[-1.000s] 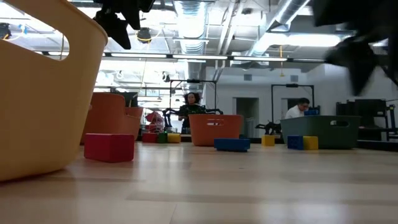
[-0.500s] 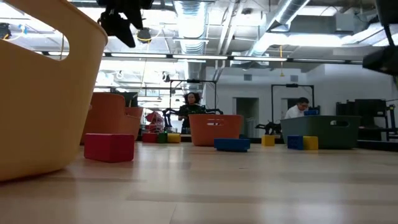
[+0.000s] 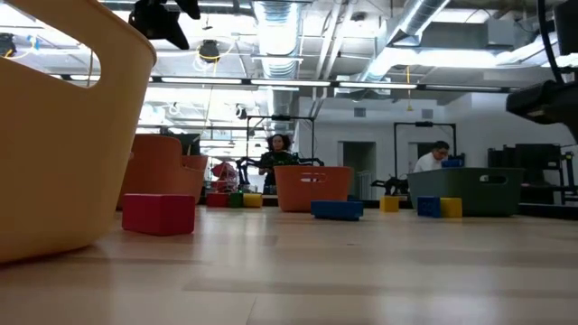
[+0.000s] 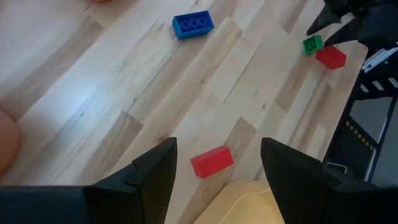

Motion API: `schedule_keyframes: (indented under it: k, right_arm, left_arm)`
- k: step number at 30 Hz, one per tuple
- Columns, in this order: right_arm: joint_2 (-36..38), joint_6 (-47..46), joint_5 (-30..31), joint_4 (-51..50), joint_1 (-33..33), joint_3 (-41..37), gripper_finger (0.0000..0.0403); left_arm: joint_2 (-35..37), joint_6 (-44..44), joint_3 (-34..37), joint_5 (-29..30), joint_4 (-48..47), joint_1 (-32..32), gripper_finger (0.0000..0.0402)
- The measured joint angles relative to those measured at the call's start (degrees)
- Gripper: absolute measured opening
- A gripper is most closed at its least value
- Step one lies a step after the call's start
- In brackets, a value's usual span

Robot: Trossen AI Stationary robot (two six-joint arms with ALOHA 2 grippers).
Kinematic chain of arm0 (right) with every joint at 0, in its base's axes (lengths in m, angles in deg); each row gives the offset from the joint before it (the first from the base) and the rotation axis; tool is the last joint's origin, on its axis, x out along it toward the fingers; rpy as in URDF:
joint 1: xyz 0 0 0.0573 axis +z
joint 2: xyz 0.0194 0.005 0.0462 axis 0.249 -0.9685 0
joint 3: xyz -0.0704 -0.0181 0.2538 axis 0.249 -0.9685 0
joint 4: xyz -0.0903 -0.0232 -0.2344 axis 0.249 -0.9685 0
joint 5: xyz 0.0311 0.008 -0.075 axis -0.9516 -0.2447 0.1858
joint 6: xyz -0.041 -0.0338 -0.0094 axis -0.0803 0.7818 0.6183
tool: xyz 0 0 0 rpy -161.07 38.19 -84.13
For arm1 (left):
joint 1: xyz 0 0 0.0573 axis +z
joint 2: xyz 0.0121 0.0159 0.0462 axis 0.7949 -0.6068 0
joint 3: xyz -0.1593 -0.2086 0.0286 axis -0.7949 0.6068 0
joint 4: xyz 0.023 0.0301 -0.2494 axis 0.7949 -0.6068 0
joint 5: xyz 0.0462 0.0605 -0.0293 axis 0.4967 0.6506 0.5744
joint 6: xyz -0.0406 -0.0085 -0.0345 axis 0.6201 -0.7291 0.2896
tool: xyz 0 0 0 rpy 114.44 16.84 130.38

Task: Sort blocks
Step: Put the green game piece into the left orange bin

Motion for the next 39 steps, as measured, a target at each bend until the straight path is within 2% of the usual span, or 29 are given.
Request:
schedule_keyframes:
  k: [6, 11, 24, 29, 35, 39]
  right_arm:
    - [-2.6, 2.8, -1.4, 4.0, -1.5, 0.0, 0.0250]
    - [-5.6, 3.5, -3.3, 5.0, -3.0, 0.0, 0.0221]
    - [-4.4, 3.2, -4.4, 0.2, -8.2, 0.1, 0.0086]
    - [-0.1, 2.2, -0.6, 0.4, -13.8, 0.0, 0.0088]
    - [8.8, -0.2, 4.1, 1.6, -23.1, 0.0, 0.0099]
    - [14.8, -1.8, 2.8, 8.3, -29.7, 0.0, 0.0099]
  left_arm:
    - [0.0, 0.4, 0.0, 0.2, -0.1, -0.1, 0.0226]
    - [0.0, 0.6, 0.0, 0.1, -1.3, -0.1, 0.0226]
    - [0.0, 1.0, 0.0, -1.3, -2.6, -0.2, 0.0226]
    - [0.0, -0.9, 0.0, -1.0, -2.5, -0.2, 0.0226]
    - [0.0, -3.9, 0.0, 5.8, -2.4, -1.6, 0.0226]
    - [0.0, -3.4, 0.0, 9.7, -0.3, -3.2, 0.0226]
